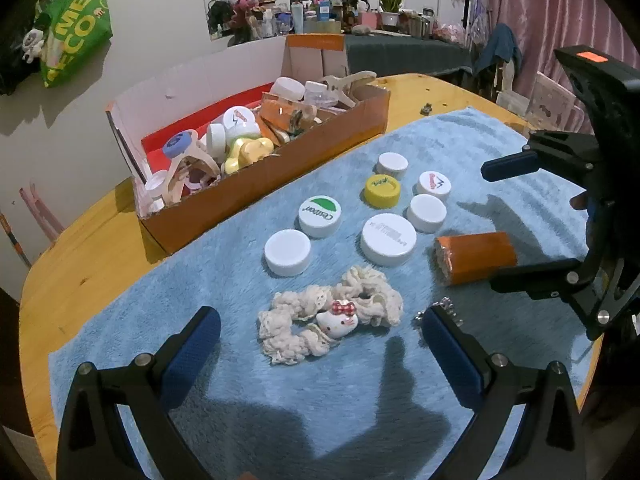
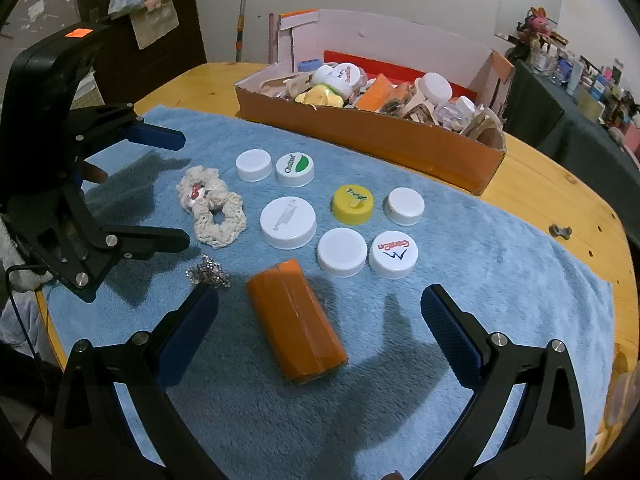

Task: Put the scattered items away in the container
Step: 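Close the left gripper on the cream scrunchie while the right gripper grasps the orange cylinder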

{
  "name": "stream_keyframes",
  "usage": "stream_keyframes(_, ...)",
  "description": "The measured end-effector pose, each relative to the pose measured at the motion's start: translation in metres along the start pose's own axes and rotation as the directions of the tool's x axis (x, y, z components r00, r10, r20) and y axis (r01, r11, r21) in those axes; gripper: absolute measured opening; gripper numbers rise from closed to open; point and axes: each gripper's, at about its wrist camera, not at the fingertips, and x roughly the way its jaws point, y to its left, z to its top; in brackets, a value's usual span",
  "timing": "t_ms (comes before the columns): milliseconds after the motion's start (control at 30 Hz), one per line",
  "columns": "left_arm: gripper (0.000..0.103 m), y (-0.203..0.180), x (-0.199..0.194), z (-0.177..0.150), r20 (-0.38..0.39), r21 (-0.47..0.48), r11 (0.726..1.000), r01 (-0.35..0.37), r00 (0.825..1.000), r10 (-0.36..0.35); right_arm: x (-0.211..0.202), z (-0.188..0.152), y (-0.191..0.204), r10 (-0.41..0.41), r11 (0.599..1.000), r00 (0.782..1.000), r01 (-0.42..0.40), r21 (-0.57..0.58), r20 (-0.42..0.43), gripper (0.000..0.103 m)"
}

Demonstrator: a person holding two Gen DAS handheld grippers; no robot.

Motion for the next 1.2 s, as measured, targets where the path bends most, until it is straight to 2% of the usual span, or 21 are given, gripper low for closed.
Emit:
stream_keyframes(267, 0.101, 0.002, 0.004, 0.001, 0.0, 0.004, 1.0, 0.012, 1.0, -0.012, 0.002, -0.002, 0.006, -0.022, 0.999, 1.0, 0.022, -0.04, 0.003, 0.1)
stream_keyframes(433, 0.096, 0.001, 0.009, 0.0, -0.008, 0.02, 1.0, 0.023, 1.0, -0.023, 0.009, -0.004, 0.009, -0.023, 0.998, 0.999, 0.021, -0.063, -0.025, 0.084)
stream_keyframes(600, 0.092, -0.002, 0.015, -0.003, -0.023, 0.038, 0.999, 0.027, 0.999, -0.026, 0.015, -0.009, 0.014, -0.028, 0.995, 0.999, 0.024, -0.094, -0.042, 0.075)
stream_keyframes(967, 0.09, -0.003, 0.019, -0.006, -0.03, 0.045, 0.998, 0.04, 0.999, -0.038, 0.021, -0.013, 0.017, -0.022, 0.994, 0.998, 0.017, -0.11, -0.051, 0.064)
stream_keyframes(1033, 0.084, -0.002, 0.019, -0.006, -0.03, 0.04, 0.998, 0.046, 0.999, -0.044, 0.022, -0.013, 0.018, -0.016, 0.994, 0.998, 0.01, -0.109, -0.053, 0.061)
stream_keyframes(1200, 0.079, -0.001, 0.018, -0.008, -0.032, 0.026, 0.997, 0.069, 0.997, -0.069, 0.022, -0.013, 0.018, -0.005, 0.994, 0.999, -0.001, -0.107, -0.054, 0.056)
